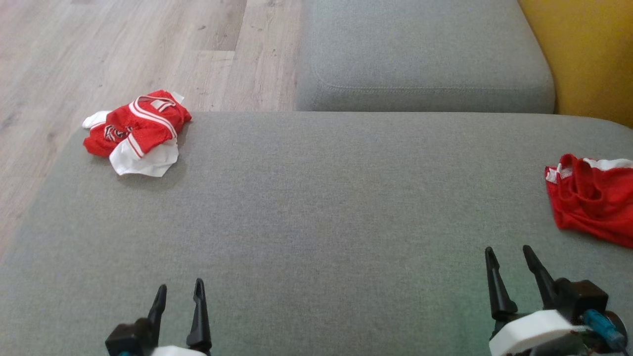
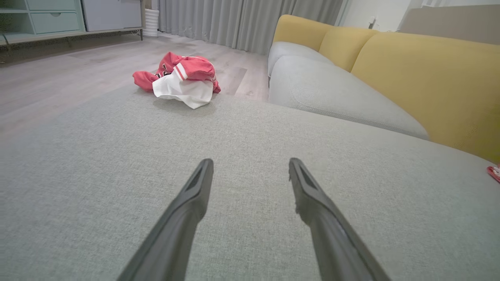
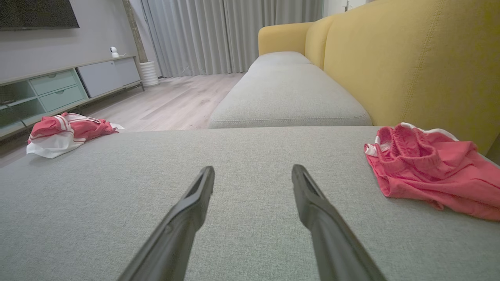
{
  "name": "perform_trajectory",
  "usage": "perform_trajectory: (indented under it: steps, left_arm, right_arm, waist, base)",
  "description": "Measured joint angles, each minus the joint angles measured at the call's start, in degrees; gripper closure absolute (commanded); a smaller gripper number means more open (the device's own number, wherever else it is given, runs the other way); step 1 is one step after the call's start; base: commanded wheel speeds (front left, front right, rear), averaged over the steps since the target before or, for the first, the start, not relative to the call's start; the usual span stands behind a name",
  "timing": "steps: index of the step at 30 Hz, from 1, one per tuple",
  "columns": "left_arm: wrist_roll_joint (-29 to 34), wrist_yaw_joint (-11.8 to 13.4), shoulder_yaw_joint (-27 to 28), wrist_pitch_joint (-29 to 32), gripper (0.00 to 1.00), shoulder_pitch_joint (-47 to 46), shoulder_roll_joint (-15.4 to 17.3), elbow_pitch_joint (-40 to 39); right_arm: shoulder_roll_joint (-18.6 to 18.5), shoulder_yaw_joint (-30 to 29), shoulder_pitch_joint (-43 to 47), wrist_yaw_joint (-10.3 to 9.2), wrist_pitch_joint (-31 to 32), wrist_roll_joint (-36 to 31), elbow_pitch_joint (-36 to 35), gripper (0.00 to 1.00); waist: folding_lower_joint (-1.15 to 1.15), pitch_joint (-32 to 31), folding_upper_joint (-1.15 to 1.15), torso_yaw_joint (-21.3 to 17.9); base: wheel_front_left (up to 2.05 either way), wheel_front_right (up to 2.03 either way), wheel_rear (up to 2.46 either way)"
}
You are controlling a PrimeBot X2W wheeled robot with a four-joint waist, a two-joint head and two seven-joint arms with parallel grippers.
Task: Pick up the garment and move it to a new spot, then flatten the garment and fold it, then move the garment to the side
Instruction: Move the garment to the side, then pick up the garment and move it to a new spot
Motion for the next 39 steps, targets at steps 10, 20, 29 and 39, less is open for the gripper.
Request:
perform_trajectory:
  steps: [10, 20, 29, 39]
  left_arm:
    - [-0.6, 0.0, 0.0, 0.2, 0.00, 0.0, 0.0, 0.4]
    - [-0.6, 0.0, -0.1, 0.2, 0.00, -0.3, 0.1, 0.5]
    - [-0.5, -0.1, -0.2, 0.8, 0.00, -2.3, 0.7, 0.2]
    - [-0.9, 1.1, 3.2, -0.1, 0.00, -2.4, 0.7, -1.4]
  right_arm:
    - [0.0, -0.1, 0.0, 0.00, 0.0, 0.0, 0.5, 0.00]
    - [0.0, 0.2, 0.0, 0.00, 0.1, 1.2, 1.1, 0.00]
    - [0.0, 0.3, -0.1, 0.00, -0.8, 2.2, 1.6, 0.00]
    - [0.1, 5.9, -5.6, 0.00, -1.0, 2.6, 2.8, 0.00]
  waist:
    - [0.00, 0.2, 0.00, -0.1]
    - [0.01, 0.4, 0.00, 2.1]
    - [0.00, 0.6, 0.00, 10.6]
    - [0.01, 3.1, 0.00, 20.8]
  base:
    - [0.00, 0.00, 0.00]
    - [0.00, 0.00, 0.00]
    - [0.00, 0.00, 0.00]
    - [0.00, 0.00, 0.00]
